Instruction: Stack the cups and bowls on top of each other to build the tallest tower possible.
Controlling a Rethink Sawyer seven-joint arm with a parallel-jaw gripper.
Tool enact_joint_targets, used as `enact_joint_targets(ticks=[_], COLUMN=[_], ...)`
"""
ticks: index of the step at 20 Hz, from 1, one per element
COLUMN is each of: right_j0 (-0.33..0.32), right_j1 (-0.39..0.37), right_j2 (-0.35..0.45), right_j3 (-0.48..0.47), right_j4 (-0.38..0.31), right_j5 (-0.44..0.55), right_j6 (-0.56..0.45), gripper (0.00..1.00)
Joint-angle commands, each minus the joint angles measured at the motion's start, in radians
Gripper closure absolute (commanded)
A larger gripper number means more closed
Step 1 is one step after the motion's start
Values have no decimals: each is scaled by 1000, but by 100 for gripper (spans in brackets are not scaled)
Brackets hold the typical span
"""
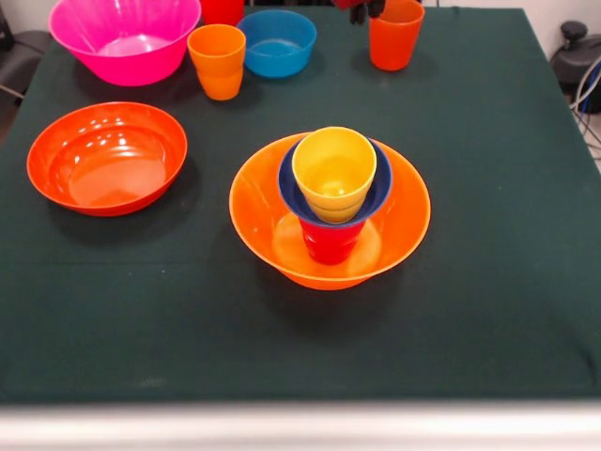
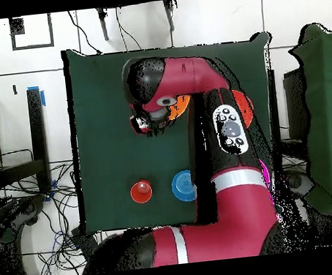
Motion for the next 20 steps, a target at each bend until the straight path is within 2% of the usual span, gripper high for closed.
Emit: enact_joint_targets(ticks=[1,3,5,9,11,16,20], right_j0=[3,-7,-23,-21,-29,-60,-54], right_j1=[-121,-145,-177,-217,-225,-197,-168], right_j2=[4,12,12,-3,-6,3,-20], right_j3=[309,370,433,519,558,639,656], right_j4=[-19,-17,-20,-46,-41,-68,-126], right_j5=[-253,-361,-426,-485,-547,-763,-828], right_j6=[69,74,62,58,76,95,81], gripper=[0,0,0,0,0,0,0])
